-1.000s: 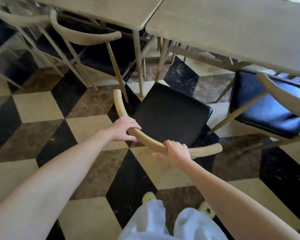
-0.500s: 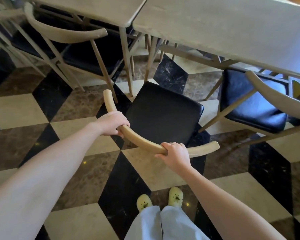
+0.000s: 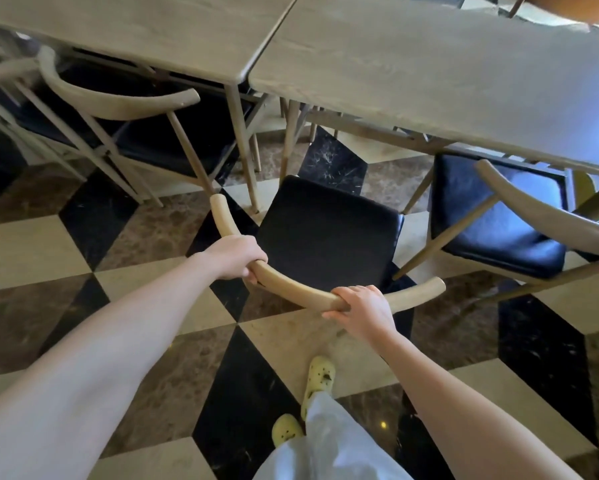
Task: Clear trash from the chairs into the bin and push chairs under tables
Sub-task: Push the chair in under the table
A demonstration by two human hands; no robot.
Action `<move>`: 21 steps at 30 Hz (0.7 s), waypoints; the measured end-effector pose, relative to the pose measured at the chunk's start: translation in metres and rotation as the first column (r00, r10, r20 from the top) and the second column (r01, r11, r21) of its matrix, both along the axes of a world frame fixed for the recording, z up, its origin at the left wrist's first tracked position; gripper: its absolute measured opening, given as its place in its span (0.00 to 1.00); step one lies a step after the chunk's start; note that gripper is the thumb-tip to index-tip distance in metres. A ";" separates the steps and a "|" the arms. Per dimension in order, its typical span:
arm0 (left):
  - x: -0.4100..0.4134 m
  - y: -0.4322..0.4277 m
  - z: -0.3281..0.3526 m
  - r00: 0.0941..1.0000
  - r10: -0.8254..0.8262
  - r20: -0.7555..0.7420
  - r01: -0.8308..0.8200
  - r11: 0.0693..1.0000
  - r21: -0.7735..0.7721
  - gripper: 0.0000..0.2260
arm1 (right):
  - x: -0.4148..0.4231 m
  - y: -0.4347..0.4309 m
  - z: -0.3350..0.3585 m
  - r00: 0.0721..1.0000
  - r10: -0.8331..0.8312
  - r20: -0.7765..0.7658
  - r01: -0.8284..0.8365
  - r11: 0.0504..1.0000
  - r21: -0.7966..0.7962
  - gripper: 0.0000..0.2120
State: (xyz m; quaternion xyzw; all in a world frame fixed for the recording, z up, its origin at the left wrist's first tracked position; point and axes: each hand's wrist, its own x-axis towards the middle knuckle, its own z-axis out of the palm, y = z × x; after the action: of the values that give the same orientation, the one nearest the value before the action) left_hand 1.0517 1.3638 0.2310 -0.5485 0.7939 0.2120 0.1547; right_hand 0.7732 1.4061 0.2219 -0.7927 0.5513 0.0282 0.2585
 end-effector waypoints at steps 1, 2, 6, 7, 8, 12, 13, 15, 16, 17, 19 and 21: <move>-0.003 -0.005 -0.001 1.000 -0.005 -0.003 0.005 1.000 -0.006 0.07 | -0.003 -0.006 -0.002 1.000 0.006 0.001 -0.006 1.000 -0.004 0.22; -0.006 -0.011 -0.001 1.000 -0.011 -0.004 0.011 1.000 -0.014 0.07 | -0.007 -0.012 -0.003 1.000 0.009 0.005 -0.009 1.000 -0.008 0.21; -0.017 -0.044 0.003 0.999 -0.040 0.010 0.041 0.998 -0.043 0.07 | -0.015 -0.042 -0.006 1.000 -0.003 0.007 0.003 1.000 -0.028 0.22; -0.020 -0.053 0.005 0.999 -0.046 0.013 0.047 0.998 -0.047 0.07 | -0.017 -0.048 -0.008 1.000 -0.008 0.006 0.009 0.999 -0.032 0.22; -0.024 -0.062 0.006 0.999 -0.050 0.016 0.051 0.998 -0.048 0.07 | -0.019 -0.055 -0.009 1.000 -0.017 0.005 0.017 0.999 -0.037 0.22; -0.036 -0.103 0.009 0.994 -0.092 0.061 0.095 0.995 -0.037 0.07 | -0.028 -0.086 -0.014 0.999 -0.043 0.017 0.043 0.998 -0.045 0.22; -0.039 -0.113 0.009 0.993 -0.096 0.069 0.098 0.995 -0.035 0.07 | -0.031 -0.095 -0.015 0.999 -0.046 0.021 0.047 0.998 -0.047 0.22; -0.045 -0.130 0.010 0.992 -0.104 0.076 0.106 0.994 -0.025 0.08 | -0.038 -0.114 -0.015 0.998 -0.053 0.027 0.054 0.997 -0.047 0.21; -0.048 -0.139 0.010 0.991 -0.110 0.077 0.112 0.994 -0.020 0.08 | -0.042 -0.123 -0.015 0.998 -0.056 0.031 0.057 0.997 -0.047 0.21; -0.051 -0.147 0.009 0.991 -0.114 0.075 0.115 0.993 -0.015 0.07 | -0.045 -0.131 -0.014 0.998 -0.054 0.031 0.055 0.997 -0.046 0.21; -0.053 -0.162 0.009 0.991 -0.113 0.072 0.114 0.993 -0.011 0.07 | -0.049 -0.148 -0.013 0.999 -0.037 0.024 0.038 0.998 -0.049 0.20; -0.054 -0.176 0.008 0.991 -0.111 0.075 0.113 0.993 -0.020 0.07 | -0.051 -0.164 -0.012 1.000 -0.017 0.020 0.018 0.999 -0.050 0.20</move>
State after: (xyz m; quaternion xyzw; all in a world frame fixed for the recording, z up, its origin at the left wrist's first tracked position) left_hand 0.9974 1.1874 0.2386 -0.5125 0.8197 0.1729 0.1887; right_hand 0.7221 1.2419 0.2096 -0.7943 0.5563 0.0042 0.2441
